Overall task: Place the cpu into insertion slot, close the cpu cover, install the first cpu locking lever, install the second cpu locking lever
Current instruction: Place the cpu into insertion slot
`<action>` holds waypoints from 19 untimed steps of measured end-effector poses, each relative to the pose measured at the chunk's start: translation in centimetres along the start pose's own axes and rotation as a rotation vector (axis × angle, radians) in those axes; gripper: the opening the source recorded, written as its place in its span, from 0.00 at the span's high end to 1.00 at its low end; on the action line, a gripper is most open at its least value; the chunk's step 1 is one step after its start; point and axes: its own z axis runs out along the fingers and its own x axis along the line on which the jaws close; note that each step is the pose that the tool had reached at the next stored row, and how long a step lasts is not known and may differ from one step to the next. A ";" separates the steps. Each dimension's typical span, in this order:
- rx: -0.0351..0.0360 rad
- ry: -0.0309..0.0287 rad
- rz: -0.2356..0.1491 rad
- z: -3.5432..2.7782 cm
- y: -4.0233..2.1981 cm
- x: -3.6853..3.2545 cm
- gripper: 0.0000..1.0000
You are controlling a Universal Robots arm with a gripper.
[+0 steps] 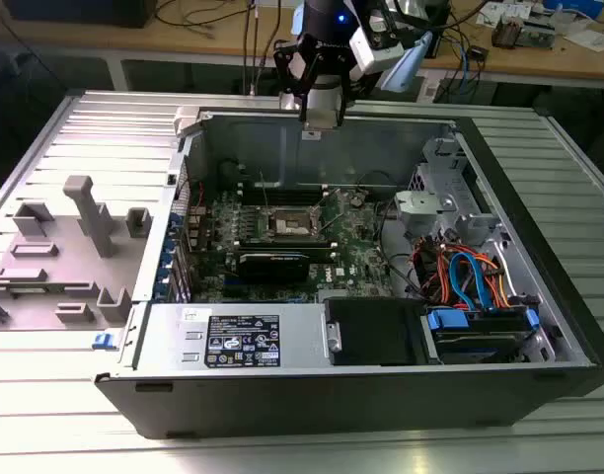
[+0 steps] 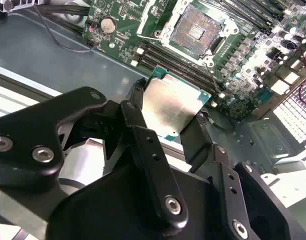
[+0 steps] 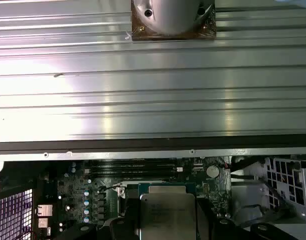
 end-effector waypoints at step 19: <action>0.0000 0.0000 0.000 -0.10 -1.12 -0.03 0.46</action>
